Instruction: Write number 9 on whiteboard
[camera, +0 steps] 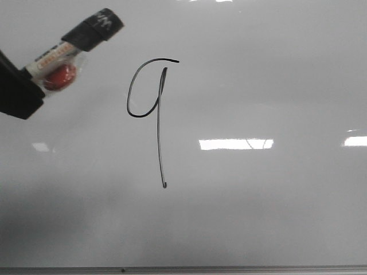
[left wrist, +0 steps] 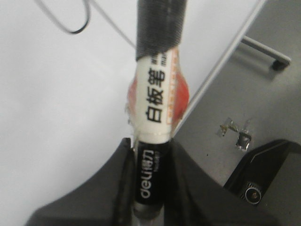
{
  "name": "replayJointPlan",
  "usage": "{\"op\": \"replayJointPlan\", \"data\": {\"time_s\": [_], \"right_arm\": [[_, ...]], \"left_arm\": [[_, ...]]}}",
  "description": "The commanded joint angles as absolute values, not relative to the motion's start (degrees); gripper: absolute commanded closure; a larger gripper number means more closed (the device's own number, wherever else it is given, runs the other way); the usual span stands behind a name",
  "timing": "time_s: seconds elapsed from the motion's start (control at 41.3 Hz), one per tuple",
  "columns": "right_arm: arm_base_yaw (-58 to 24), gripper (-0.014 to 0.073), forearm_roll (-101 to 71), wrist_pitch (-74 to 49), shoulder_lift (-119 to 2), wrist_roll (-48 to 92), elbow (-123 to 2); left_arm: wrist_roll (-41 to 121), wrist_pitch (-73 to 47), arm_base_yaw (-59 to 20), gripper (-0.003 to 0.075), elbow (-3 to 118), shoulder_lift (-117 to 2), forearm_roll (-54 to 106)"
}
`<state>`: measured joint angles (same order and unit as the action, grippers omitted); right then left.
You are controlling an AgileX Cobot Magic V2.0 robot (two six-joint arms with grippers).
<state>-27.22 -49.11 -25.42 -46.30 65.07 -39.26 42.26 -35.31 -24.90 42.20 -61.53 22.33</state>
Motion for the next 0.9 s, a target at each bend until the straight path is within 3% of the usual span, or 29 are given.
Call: {"op": "replayJointPlan", "data": {"time_s": [0.0, 0.121, 0.242, 0.508, 0.678, 0.702, 0.775, 0.872], "right_arm": [[-21.81, 0.0165, -50.90, -20.91, -37.95, 60.38, -33.31], [-14.61, 0.0453, -50.95, -18.14, -24.93, 56.78, -22.63], [-13.10, 0.0669, -51.01, -17.01, -18.62, 56.79, -18.99], [-13.10, 0.0662, -51.01, -17.38, -18.11, 56.79, -18.92], [-13.10, 0.0662, -51.01, -18.06, -18.11, 56.79, -18.92], [-13.10, 0.0662, -51.01, -19.50, -18.11, 56.79, -18.92], [-13.10, 0.0662, -51.01, -19.71, -18.11, 56.79, -18.92], [-13.10, 0.0662, -51.01, -19.76, -18.11, 56.79, -18.92]], "left_arm": [[35.07, -31.44, -18.87, 0.0739, 44.07, -60.75, 23.93], [29.08, -26.35, -7.71, 0.0739, 42.80, -60.75, 24.04], [29.08, -21.89, -1.74, 0.0739, 41.08, -63.13, 25.74], [29.08, 0.00, -0.77, 0.0737, 40.36, -77.39, 32.24], [29.18, 3.40, -0.77, 0.0737, 40.60, -83.03, 32.24], [29.18, 3.69, -0.77, 0.0532, 40.58, -83.40, 32.24], [29.18, 3.69, -0.77, 0.0445, 40.58, -83.01, 32.33], [29.18, 3.69, -0.77, 0.0420, 40.58, -83.01, 32.33]]}}
